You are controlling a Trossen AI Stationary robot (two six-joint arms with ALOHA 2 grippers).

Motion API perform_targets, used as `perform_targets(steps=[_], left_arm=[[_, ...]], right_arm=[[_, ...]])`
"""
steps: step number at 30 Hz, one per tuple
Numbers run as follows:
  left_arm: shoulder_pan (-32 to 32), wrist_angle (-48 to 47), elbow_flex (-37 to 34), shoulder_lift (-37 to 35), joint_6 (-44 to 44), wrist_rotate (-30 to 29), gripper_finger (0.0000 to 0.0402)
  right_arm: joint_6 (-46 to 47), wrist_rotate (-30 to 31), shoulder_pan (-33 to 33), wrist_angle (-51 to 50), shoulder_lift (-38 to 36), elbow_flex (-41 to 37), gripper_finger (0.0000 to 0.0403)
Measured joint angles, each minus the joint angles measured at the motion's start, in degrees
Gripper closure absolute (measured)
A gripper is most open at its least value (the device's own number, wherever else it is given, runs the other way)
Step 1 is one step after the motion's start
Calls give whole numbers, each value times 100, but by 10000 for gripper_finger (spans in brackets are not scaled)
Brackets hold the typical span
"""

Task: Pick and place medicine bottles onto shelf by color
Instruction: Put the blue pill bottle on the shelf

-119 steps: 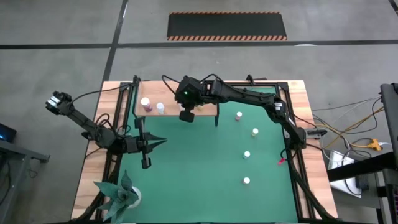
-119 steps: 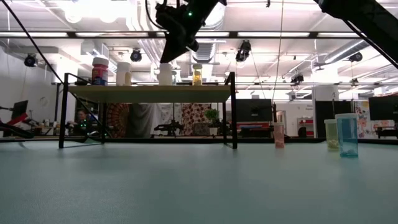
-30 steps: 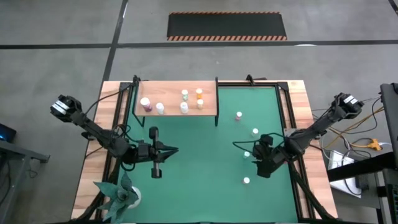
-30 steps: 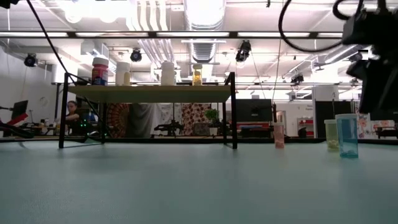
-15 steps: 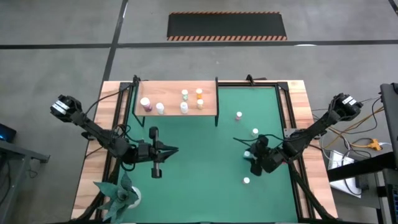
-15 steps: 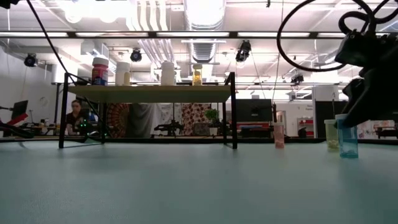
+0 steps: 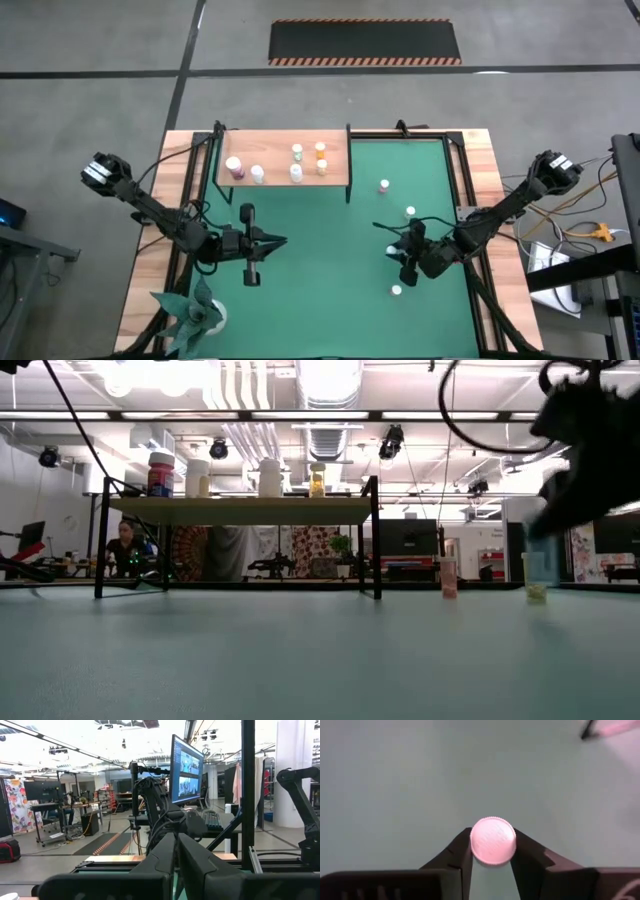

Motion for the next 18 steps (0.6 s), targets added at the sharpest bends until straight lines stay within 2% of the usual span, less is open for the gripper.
perform_targets(steps=[5, 12, 18], left_arm=[[41, 2, 0, 0, 0, 0, 395], [115, 19, 0, 0, -1, -4, 395], [115, 22, 0, 0, -7, -4, 395]], right_arm=[[-507, 28, -276, 323, 397, 572, 293], [-1500, 18, -880, 742, 1523, 1586, 301], [-1804, -414, -1430, 1422, 2601, 2202, 300]])
